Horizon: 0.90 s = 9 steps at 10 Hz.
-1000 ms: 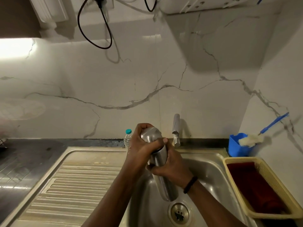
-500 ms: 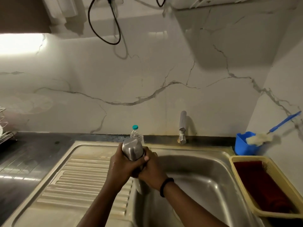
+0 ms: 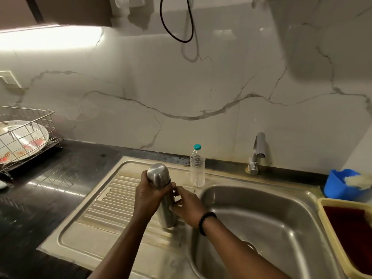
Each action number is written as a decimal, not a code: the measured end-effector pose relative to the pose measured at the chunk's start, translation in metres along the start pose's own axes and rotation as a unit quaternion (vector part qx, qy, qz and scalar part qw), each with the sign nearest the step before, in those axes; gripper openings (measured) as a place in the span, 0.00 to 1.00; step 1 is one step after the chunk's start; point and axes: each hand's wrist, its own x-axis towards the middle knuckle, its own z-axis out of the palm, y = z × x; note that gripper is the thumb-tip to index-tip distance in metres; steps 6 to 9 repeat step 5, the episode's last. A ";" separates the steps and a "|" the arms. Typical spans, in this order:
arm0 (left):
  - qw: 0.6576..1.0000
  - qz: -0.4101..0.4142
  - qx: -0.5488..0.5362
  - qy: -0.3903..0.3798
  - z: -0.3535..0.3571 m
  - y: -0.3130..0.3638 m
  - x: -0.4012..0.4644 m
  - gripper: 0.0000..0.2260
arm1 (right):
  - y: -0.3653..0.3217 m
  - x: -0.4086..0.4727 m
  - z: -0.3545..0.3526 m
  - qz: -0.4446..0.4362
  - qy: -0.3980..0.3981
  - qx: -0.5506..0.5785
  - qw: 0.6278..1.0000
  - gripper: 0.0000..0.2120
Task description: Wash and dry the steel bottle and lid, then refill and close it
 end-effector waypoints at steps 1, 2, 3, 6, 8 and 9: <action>0.999 0.005 0.011 -0.036 -0.006 -0.010 0.002 0.29 | 0.001 0.002 0.003 0.012 0.009 0.003 1.000 0.21; 0.998 0.015 0.000 -0.060 -0.009 -0.020 -0.003 0.35 | 0.004 0.002 0.004 0.009 0.009 0.004 1.000 0.19; 0.997 0.014 -0.052 -0.061 -0.005 -0.020 -0.008 0.36 | 0.003 0.001 -0.001 0.013 -0.002 -0.011 1.000 0.20; 0.942 0.228 -0.007 0.245 0.000 0.008 -0.021 0.15 | 0.011 -0.008 -0.024 -0.009 0.029 -0.073 0.997 0.12; 0.942 0.228 -0.007 0.245 0.000 0.008 -0.021 0.15 | 0.011 -0.008 -0.024 -0.009 0.029 -0.073 0.997 0.12; 0.942 0.228 -0.007 0.245 0.000 0.008 -0.021 0.15 | 0.011 -0.008 -0.024 -0.009 0.029 -0.073 0.997 0.12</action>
